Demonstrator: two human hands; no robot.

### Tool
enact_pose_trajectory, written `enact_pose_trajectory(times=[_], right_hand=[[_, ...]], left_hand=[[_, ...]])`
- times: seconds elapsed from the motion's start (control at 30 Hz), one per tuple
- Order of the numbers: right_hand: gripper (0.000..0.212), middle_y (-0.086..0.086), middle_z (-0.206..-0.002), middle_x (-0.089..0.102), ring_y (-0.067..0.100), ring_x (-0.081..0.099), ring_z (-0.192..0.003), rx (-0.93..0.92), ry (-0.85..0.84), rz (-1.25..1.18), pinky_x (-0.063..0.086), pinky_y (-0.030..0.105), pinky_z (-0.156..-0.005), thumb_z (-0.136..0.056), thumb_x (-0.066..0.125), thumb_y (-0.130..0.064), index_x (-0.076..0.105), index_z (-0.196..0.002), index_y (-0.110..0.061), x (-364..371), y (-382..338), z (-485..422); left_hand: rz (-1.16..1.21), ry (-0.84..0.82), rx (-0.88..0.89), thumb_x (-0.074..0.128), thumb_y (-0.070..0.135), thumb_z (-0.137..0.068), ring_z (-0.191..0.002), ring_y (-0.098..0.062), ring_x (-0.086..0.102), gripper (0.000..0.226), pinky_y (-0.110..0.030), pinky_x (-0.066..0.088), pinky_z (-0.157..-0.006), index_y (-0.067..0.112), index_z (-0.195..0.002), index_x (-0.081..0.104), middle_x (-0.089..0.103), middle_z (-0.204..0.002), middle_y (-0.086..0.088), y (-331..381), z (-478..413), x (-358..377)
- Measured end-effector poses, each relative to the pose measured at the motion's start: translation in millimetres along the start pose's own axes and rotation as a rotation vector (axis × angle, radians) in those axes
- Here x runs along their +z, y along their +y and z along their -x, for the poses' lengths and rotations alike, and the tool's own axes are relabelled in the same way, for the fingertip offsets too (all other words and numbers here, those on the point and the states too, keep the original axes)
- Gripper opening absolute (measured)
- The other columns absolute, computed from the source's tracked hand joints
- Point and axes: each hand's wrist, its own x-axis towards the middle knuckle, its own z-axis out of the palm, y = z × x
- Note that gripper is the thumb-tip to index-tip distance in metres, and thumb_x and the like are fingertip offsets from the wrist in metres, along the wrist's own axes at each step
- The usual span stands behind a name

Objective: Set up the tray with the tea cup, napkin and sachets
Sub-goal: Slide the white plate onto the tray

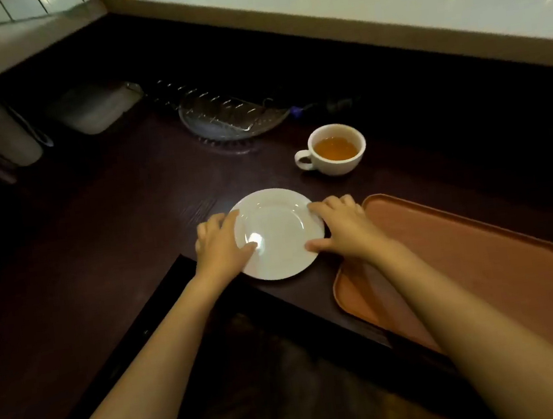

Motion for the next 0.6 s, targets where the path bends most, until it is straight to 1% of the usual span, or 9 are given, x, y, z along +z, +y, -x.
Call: enact_pose_trajectory(times=[0.13, 0.23, 0.33, 0.5, 0.6], right_hand=[[0.085, 0.012, -0.133, 0.034, 0.032, 0.036, -0.12, 0.044, -0.068, -0.063, 0.036, 0.04, -0.097, -0.074, 0.069, -0.043, 0.023, -0.141, -0.018, 2.5, -7.2, -22.5], [0.086, 0.013, -0.132, 0.031, 0.032, 0.043, -0.116, 0.055, -0.082, -0.134, 0.038, 0.034, -0.091, -0.073, 0.071, -0.036, 0.022, -0.141, -0.017, 5.1, -8.2, -33.6], [0.086, 0.013, -0.13, 0.031, 0.029, 0.046, -0.111, 0.053, -0.066, -0.162, 0.035, 0.028, -0.084, -0.072, 0.073, -0.032, 0.023, -0.141, -0.015, 4.2, -7.2, -40.4], [0.081, 0.012, -0.123, 0.033, 0.027, 0.047, -0.104, 0.027, -0.043, -0.19, 0.035, 0.027, -0.082, -0.072, 0.073, -0.029, 0.028, -0.138, -0.014, 0.6, -4.5, -33.8], [0.08, 0.008, -0.118, 0.033, 0.02, 0.043, -0.096, 0.029, -0.018, -0.215, 0.035, 0.027, -0.081, -0.072, 0.072, -0.03, 0.029, -0.137, -0.016, -5.0, 3.7, -24.9]], left_hand=[[0.014, -0.022, -0.02, 0.065, 0.033, -0.078, -0.124, -0.035, 0.028, 0.067, -0.044, 0.034, -0.099, 0.019, -0.136, 0.034, 0.038, -0.134, -0.015, -7.3, -18.1, -0.1], [0.037, -0.033, -0.01, 0.066, 0.032, -0.078, -0.121, -0.036, 0.034, 0.063, -0.044, 0.037, -0.095, 0.018, -0.133, 0.037, 0.038, -0.129, -0.016, -9.3, -27.1, 2.5], [0.075, -0.016, -0.021, 0.068, 0.029, -0.076, -0.116, -0.037, 0.042, 0.06, -0.043, 0.039, -0.094, 0.017, -0.129, 0.042, 0.039, -0.126, -0.015, -7.6, -32.4, 0.7], [0.099, -0.015, -0.009, 0.068, 0.026, -0.077, -0.113, -0.035, 0.046, 0.057, -0.038, 0.039, -0.091, 0.016, -0.127, 0.044, 0.042, -0.124, -0.015, -1.8, -30.4, -1.2], [0.109, -0.005, 0.01, 0.066, 0.024, -0.078, -0.112, -0.033, 0.047, 0.056, -0.033, 0.037, -0.085, 0.018, -0.129, 0.044, 0.043, -0.125, -0.013, 6.9, -27.7, -0.1]])
